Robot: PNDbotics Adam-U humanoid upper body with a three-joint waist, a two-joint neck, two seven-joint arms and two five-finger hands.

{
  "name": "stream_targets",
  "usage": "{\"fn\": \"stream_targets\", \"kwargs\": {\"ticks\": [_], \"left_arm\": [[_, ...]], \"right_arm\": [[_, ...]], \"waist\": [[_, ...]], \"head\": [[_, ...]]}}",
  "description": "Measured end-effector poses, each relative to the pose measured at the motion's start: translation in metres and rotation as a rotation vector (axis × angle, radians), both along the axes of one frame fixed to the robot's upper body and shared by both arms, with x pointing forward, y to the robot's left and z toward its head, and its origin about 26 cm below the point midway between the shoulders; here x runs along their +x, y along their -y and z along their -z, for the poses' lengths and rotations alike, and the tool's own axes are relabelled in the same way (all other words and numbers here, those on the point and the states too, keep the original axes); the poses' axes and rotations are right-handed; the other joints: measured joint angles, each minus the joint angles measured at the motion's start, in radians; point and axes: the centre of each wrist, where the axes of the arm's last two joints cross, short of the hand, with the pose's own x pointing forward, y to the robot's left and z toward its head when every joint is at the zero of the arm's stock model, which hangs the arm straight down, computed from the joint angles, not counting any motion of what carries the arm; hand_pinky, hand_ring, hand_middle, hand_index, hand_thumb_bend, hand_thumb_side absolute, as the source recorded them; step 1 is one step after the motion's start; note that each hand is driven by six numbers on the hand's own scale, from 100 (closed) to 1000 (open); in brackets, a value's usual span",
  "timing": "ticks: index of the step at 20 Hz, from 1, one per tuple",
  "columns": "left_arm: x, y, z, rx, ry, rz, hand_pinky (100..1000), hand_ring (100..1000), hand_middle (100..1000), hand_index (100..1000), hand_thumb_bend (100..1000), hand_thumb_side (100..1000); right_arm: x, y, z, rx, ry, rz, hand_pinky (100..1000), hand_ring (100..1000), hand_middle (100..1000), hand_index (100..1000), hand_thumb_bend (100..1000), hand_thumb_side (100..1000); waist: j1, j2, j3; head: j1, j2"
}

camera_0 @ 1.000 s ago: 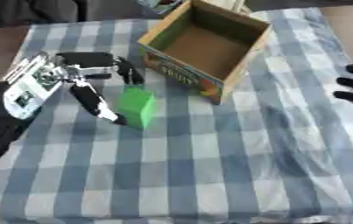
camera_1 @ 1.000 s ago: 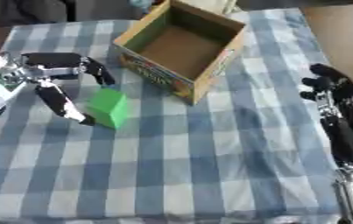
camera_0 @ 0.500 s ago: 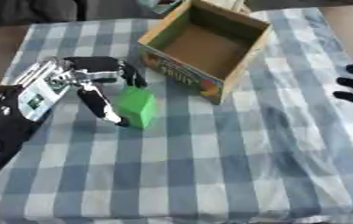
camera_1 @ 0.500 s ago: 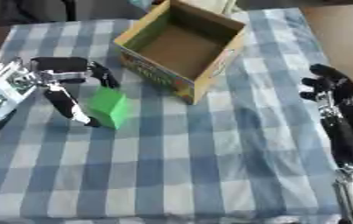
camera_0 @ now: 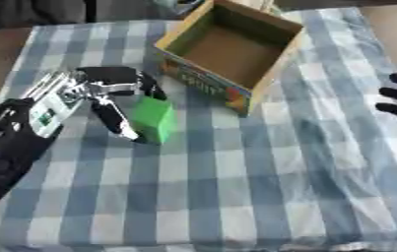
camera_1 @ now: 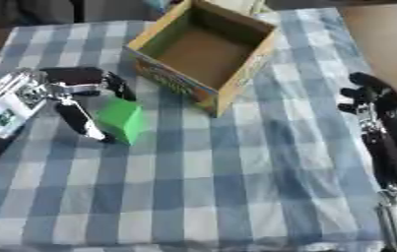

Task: Pick up objects on the table and place them in the box.

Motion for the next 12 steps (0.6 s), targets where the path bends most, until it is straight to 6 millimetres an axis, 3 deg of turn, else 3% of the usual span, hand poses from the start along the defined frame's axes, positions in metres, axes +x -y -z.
{"fn": "stream_targets", "kwargs": {"ticks": [5,12], "left_arm": [[0.000,0.001,-0.001,-0.029,0.037,0.006,713,553,486,625,391,144],[-0.005,0.004,-0.022,-0.063,0.088,0.033,710,533,462,597,389,130]], "right_arm": [[0.000,0.000,0.000,0.000,0.000,0.000,733,810,830,856,100,714],[0.000,0.000,0.000,0.000,0.000,0.000,733,810,830,855,100,715]], "waist": [[0.002,0.000,-0.001],[0.004,0.000,-0.001]], "head": [[0.000,0.000],[-0.004,0.000]]}}
